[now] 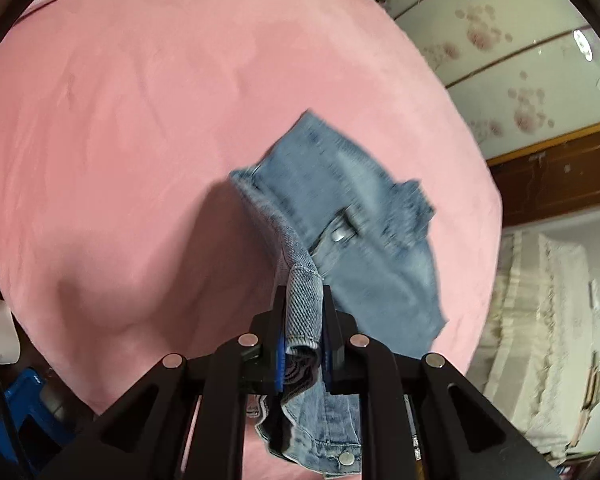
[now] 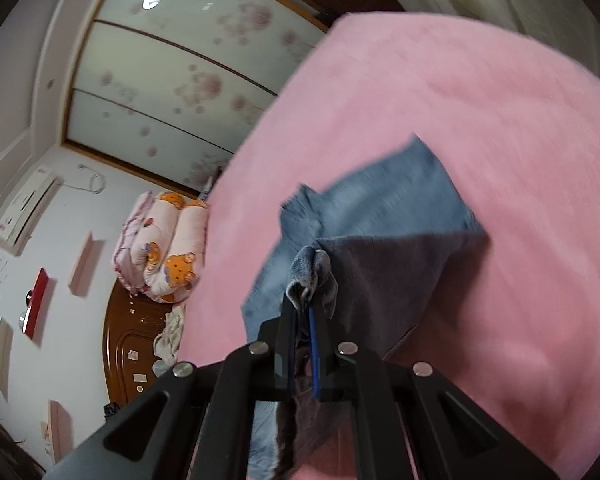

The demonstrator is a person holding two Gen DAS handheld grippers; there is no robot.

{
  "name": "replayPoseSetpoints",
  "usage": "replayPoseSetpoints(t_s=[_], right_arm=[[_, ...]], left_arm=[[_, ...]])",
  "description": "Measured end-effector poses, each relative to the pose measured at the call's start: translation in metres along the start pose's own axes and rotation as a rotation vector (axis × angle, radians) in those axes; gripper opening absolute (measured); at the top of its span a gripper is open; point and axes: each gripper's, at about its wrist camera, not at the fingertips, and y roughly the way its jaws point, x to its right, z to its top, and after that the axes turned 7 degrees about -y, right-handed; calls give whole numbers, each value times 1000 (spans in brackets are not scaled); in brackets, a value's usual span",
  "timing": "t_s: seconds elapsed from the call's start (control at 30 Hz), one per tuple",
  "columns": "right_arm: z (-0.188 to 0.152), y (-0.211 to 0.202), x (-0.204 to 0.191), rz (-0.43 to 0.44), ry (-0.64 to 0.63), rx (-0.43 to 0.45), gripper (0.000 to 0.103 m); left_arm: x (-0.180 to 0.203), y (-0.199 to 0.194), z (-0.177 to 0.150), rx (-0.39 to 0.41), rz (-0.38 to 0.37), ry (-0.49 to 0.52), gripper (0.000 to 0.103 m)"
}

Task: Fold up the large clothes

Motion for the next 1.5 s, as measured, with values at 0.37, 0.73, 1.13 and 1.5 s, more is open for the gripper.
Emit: replayPoseSetpoints(t_s=[0.37, 0.73, 1.13, 1.5], right_arm=[[75, 27, -1, 4, 17, 99, 4], [120, 120, 31, -102, 74, 196, 5], [134, 233, 76, -348, 48, 132, 7], [154, 218, 54, -403, -74, 141, 7]], left_arm=[[77, 19, 73, 63, -46, -16, 10], [110, 138, 152, 42, -32, -37, 10], [114, 284, 189, -38, 101, -10, 12], [158, 264, 171, 50, 100, 252, 59]])
